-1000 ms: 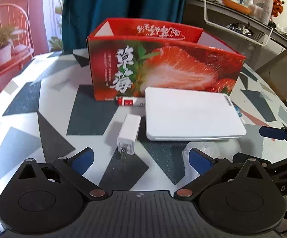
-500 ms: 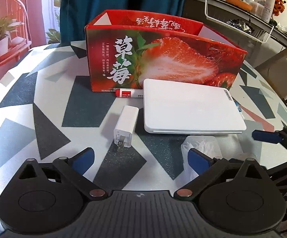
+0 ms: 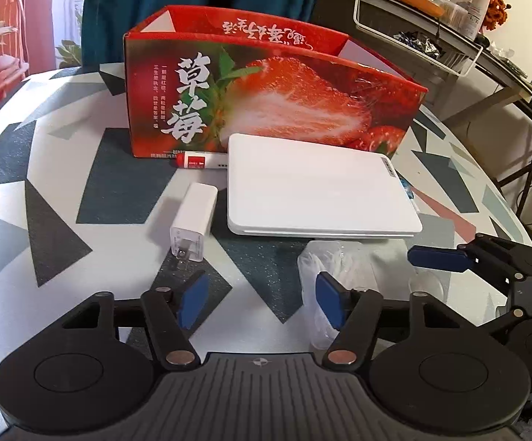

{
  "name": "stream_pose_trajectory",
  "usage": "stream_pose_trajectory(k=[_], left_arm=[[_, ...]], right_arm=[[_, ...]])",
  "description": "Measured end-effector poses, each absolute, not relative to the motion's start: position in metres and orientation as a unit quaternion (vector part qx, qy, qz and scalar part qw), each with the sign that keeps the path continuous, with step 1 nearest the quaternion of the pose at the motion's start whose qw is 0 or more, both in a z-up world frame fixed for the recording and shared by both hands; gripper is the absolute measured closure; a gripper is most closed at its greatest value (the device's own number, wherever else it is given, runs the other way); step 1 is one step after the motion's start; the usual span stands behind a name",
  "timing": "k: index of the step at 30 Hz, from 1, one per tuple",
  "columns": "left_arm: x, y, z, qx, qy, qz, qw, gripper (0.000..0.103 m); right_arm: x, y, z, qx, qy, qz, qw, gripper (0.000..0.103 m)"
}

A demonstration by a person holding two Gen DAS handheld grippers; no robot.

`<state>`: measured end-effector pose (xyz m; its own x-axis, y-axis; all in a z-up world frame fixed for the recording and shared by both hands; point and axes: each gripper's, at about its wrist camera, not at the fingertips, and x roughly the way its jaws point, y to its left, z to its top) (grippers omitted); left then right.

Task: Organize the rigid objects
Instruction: 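Close the left gripper on the clear plastic tub of white items, then lift the clear tub with the left gripper and carry it into the red box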

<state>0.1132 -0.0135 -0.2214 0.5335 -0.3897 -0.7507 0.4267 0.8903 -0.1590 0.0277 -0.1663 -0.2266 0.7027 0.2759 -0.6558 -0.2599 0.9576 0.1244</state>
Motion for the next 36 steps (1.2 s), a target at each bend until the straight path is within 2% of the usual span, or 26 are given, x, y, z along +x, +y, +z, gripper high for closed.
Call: stream_pose_trajectory(k=[12,18,21,25,28,36], left_arm=[[0.117,-0.015,-0.228,0.012,0.435,-0.246,0.866,0.044],[0.117,-0.015,-0.229,0.007,0.435,-0.251,0.865,0.045],[0.117,-0.014,-0.23,-0.006,0.439,-0.255,0.862,0.051],[0.128,-0.016,-0.236,-0.079,0.47,-0.274,0.835,0.068],[0.127,-0.029,-0.236,-0.063,0.46,-0.291,0.837,0.068],[0.123,-0.037,-0.242,-0.057,0.46,-0.306,0.832,0.068]], right_arm=[[0.027,-0.164,-0.228,0.011,0.35,0.173,0.921,0.026],[0.024,-0.152,-0.23,-0.024,0.354,0.191,0.915,0.037],[0.026,-0.153,-0.232,-0.015,0.358,0.188,0.915,0.038],[0.027,-0.152,-0.234,-0.027,0.354,0.189,0.916,0.04],[0.027,-0.147,-0.236,-0.043,0.352,0.195,0.914,0.045],[0.031,-0.145,-0.24,-0.041,0.357,0.205,0.91,0.047]])
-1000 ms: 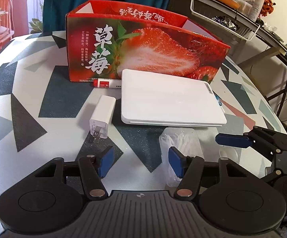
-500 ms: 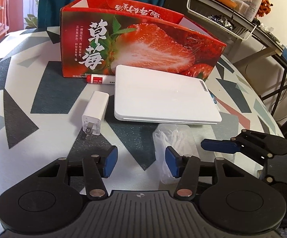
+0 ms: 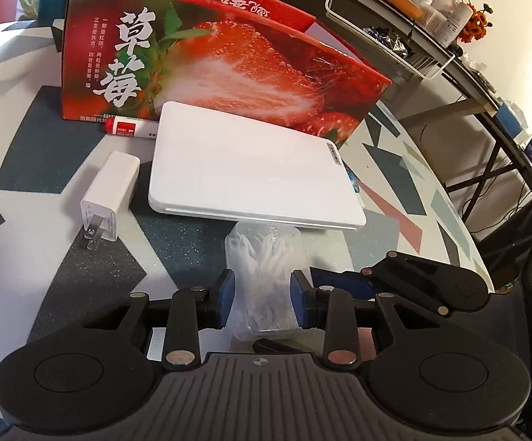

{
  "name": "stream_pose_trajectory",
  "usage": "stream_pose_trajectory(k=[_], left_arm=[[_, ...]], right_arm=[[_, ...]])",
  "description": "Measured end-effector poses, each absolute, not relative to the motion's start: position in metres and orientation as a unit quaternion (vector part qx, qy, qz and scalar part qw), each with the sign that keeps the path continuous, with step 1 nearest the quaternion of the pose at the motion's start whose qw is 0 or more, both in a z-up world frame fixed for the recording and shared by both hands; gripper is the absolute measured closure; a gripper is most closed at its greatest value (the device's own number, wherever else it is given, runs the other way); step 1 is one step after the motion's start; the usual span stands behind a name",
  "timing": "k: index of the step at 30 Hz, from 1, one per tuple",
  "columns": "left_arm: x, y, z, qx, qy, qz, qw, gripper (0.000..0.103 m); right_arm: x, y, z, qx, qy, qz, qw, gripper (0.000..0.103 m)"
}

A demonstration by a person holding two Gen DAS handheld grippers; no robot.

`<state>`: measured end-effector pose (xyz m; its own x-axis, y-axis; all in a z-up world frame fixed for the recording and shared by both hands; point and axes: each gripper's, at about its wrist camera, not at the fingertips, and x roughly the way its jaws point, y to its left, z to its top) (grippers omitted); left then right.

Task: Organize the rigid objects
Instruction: 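Lift the clear tub with the left gripper and carry it into the red box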

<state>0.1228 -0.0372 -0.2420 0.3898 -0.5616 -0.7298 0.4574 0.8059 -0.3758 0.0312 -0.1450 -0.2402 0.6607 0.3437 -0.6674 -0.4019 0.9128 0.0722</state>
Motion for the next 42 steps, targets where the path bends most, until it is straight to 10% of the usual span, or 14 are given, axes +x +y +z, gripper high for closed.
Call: stream_pose_trajectory(k=[42], left_arm=[[0.177,-0.057,-0.118,-0.062,0.39,-0.334,0.856,0.067]], right_arm=[[0.084,-0.175,-0.114,-0.062,0.281,0.179,0.941,0.054]])
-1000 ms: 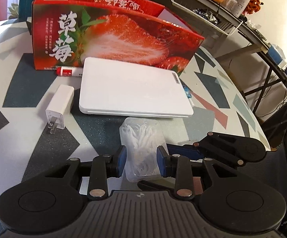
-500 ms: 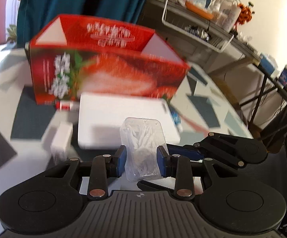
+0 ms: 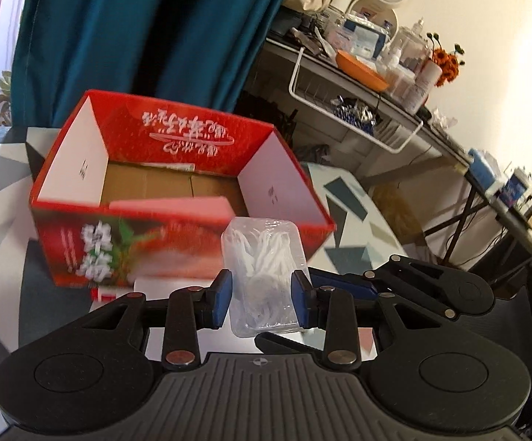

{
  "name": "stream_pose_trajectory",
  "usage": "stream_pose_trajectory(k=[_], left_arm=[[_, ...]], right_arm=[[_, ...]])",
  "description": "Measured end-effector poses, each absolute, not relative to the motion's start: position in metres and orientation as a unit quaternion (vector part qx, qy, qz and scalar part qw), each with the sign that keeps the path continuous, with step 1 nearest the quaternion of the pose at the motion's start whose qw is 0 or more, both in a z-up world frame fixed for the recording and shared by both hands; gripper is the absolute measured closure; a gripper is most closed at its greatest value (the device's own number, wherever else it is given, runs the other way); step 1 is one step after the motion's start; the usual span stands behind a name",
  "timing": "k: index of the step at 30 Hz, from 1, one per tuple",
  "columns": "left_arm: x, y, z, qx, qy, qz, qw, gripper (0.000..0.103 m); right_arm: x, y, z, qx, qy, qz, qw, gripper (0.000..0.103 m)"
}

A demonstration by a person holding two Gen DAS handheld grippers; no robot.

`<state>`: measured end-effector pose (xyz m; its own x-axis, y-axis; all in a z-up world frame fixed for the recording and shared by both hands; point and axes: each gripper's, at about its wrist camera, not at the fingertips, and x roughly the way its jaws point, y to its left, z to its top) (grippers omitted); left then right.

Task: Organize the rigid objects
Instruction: 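Lift the clear tub with the left gripper and carry it into the red box, then lower the clear tub onto the pink board and open the left gripper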

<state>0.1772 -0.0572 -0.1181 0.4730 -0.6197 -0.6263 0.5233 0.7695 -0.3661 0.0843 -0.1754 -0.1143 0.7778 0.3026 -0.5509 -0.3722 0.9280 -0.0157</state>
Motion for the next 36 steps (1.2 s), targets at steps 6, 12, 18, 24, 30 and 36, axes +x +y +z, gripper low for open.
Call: stream_pose_trajectory(k=[6,12,18,24,30,36], left_arm=[[0.221,-0.075,-0.11,-0.058,0.395,-0.332,0.855,0.067],[0.265,-0.093,-0.126,-0.089,0.415,-0.326,0.845,0.064],[0.3,-0.113,-0.156,-0.089,0.456,-0.302,0.833,0.066],[0.319,-0.126,-0.178,-0.092,0.478,-0.296,0.822,0.065],[0.328,-0.137,-0.185,-0.075,0.482,-0.295,0.822,0.065],[0.322,-0.132,-0.178,-0.042,0.455,-0.292,0.84,0.065]], right_arm=[[0.131,-0.196,-0.095,-0.07,0.264,0.181,0.945,0.054],[0.188,-0.219,-0.105,-0.064,0.291,0.166,0.94,0.053],[0.23,-0.235,-0.126,-0.039,0.329,0.153,0.931,0.059],[0.246,-0.251,-0.148,0.004,0.364,0.138,0.921,0.059],[0.25,-0.258,-0.155,0.024,0.384,0.13,0.914,0.059],[0.252,-0.248,-0.154,0.0,0.382,0.113,0.917,0.053]])
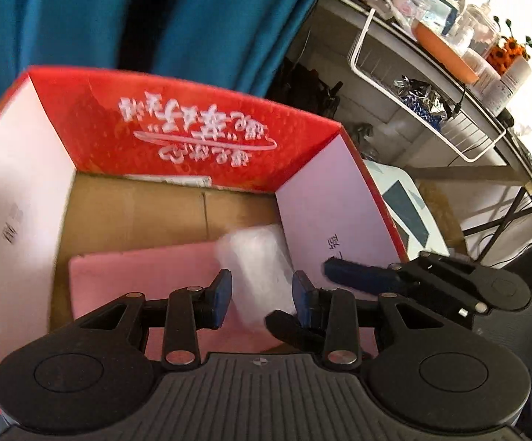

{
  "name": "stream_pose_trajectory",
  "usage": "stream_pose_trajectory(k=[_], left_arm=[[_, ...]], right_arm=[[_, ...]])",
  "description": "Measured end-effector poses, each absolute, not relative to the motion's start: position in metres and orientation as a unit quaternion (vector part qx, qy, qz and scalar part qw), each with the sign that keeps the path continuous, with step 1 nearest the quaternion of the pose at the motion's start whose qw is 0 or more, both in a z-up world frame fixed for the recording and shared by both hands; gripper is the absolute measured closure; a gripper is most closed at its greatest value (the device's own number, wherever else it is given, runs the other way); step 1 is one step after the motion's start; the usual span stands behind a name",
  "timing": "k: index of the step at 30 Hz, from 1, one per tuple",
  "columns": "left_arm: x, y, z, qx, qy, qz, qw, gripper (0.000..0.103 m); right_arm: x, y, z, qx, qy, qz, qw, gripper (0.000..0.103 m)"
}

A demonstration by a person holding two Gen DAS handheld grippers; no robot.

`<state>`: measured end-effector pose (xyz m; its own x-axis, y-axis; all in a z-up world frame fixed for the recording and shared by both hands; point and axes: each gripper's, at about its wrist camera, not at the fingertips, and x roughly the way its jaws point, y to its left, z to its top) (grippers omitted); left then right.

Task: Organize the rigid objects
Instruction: 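Lower the clear tub onto the pink board and open the left gripper, then withdraw the left gripper from the box toward the white charger and lid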

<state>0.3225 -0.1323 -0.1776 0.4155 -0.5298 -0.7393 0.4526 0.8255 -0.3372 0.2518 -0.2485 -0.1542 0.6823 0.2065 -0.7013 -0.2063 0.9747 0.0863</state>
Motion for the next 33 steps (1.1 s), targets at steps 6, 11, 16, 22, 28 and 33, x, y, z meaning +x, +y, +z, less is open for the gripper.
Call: stream_pose_trajectory(k=[6,11,16,22,28,33], left_arm=[[0.303,-0.115,-0.152,-0.02,0.402,-0.292,0.868,0.054],[0.278,-0.102,-0.13,0.01,0.35,-0.273,0.896,0.011],[0.257,-0.091,-0.113,0.026,0.317,-0.261,0.911,0.003],[0.232,-0.07,-0.101,0.042,0.288,-0.23,0.928,0.0],[0.199,-0.042,-0.103,0.066,0.264,-0.207,0.94,0.0],[0.172,-0.019,-0.111,0.077,0.25,-0.188,0.947,0.0]], right_arm=[[0.235,-0.244,-0.138,-0.02,0.341,0.093,0.935,0.031],[0.217,-0.241,-0.122,-0.032,0.31,0.096,0.945,0.006],[0.2,-0.239,-0.109,-0.043,0.291,0.08,0.952,0.001],[0.18,-0.242,-0.103,-0.017,0.278,0.05,0.959,0.0],[0.148,-0.245,-0.103,0.009,0.258,0.023,0.966,0.0],[0.121,-0.244,-0.107,0.015,0.235,0.008,0.972,0.0]])
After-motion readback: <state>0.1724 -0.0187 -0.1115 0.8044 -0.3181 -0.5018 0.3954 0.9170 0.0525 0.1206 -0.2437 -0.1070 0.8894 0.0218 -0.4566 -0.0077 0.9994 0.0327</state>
